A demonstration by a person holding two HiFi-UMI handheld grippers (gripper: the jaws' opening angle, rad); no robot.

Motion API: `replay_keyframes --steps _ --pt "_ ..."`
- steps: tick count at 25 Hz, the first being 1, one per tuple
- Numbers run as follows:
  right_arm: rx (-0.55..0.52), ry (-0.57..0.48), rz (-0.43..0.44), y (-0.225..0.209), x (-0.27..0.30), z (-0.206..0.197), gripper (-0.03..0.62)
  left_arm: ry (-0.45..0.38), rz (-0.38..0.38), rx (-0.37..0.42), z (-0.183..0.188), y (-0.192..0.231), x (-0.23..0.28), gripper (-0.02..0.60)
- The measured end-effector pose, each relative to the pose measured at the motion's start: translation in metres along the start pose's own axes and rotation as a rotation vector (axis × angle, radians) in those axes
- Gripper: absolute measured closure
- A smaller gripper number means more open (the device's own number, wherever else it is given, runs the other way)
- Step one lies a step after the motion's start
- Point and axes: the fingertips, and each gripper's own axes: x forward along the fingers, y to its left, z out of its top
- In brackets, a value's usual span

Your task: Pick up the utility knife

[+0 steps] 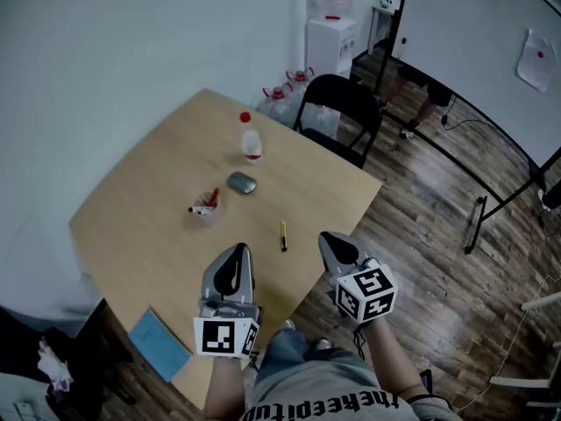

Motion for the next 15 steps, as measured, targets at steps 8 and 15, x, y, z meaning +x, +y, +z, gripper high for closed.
replay_keyframes --steps 8,15 --pt "0.102 0.166 -0.022 -0.005 0.037 -0.048 0.591 0.047 -0.020 -0.034 -0.022 0.016 0.008 0.561" --pt "0.176 0.270 -0.027 0.001 0.068 -0.077 0.589 0.064 -0.021 -0.060 -0.032 0.035 0.011 0.561"
